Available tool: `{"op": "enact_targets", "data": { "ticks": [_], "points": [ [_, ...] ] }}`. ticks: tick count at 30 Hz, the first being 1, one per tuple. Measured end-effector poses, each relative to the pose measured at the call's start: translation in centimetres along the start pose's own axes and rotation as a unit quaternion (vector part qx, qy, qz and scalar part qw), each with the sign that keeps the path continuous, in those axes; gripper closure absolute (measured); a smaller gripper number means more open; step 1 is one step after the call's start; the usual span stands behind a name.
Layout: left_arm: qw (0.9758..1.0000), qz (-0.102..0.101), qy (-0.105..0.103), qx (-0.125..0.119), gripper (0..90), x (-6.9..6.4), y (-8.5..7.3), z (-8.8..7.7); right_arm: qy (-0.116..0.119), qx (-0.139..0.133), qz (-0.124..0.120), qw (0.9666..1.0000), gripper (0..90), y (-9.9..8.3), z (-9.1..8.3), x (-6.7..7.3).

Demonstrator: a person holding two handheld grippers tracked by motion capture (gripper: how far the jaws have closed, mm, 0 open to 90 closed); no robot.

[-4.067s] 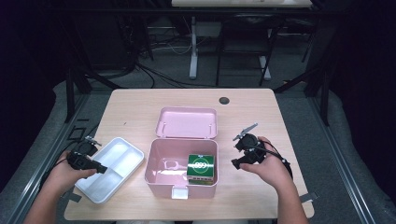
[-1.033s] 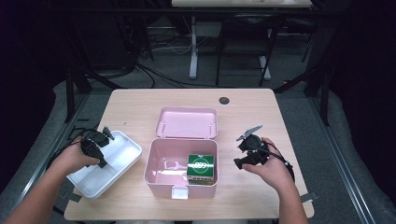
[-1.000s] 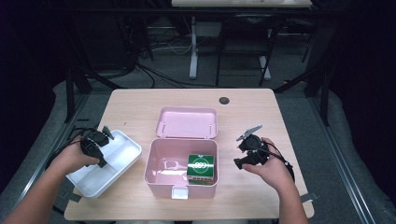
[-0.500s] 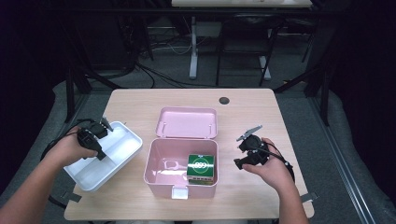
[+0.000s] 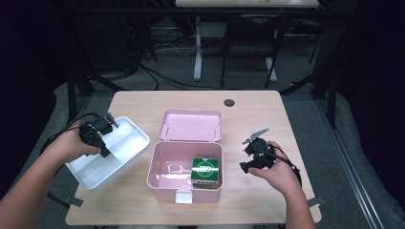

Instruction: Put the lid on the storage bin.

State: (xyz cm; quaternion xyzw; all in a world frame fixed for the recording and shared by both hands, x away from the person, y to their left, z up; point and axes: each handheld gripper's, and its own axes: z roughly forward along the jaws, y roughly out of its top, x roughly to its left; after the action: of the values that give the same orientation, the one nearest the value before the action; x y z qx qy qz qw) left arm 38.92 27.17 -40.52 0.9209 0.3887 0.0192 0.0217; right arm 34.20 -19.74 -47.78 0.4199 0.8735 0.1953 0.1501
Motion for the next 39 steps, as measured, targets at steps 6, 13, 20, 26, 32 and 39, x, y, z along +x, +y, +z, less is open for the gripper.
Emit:
{"op": "enact_targets", "data": {
  "ticks": [6, 13, 20, 26, 32, 39],
  "points": [
    [0.9998, 0.018, 0.004, -0.005, 88.9, -1.0, 0.8, -1.3, 0.002, 0.001, 0.0, 1.0, 30.1, 0.0, 0.0, 0.0],
    [0.9991, 0.04, 0.013, -0.008, 88.9, -2.2, 1.9, -2.2, 0.0, 0.001, 0.0, 1.0, 30.1, 0.0, 0.1, -0.1],
    [0.9968, 0.079, 0.011, -0.005, 88.9, -3.6, 3.2, -2.7, -0.002, 0.012, -0.003, 0.9999, 30.1, 0.0, 0.1, -0.1],
    [0.9928, 0.118, 0.018, -0.003, 88.9, -5.1, 4.3, -3.0, 0.001, 0.001, -0.003, 1.0, 30.0, 0.0, 0.1, 0.0],
    [0.9886, 0.149, 0.021, -0.006, 88.9, -6.7, 5.6, -3.4, 0.001, 0.01, -0.002, 0.9999, 30.1, 0.0, 0.2, -0.1],
    [0.9816, 0.19, 0.018, 0.0, 88.9, -8.7, 7.1, -3.4, 0.003, 0.01, -0.003, 0.9999, 30.1, 0.0, 0.2, -0.1]
  ]
}}
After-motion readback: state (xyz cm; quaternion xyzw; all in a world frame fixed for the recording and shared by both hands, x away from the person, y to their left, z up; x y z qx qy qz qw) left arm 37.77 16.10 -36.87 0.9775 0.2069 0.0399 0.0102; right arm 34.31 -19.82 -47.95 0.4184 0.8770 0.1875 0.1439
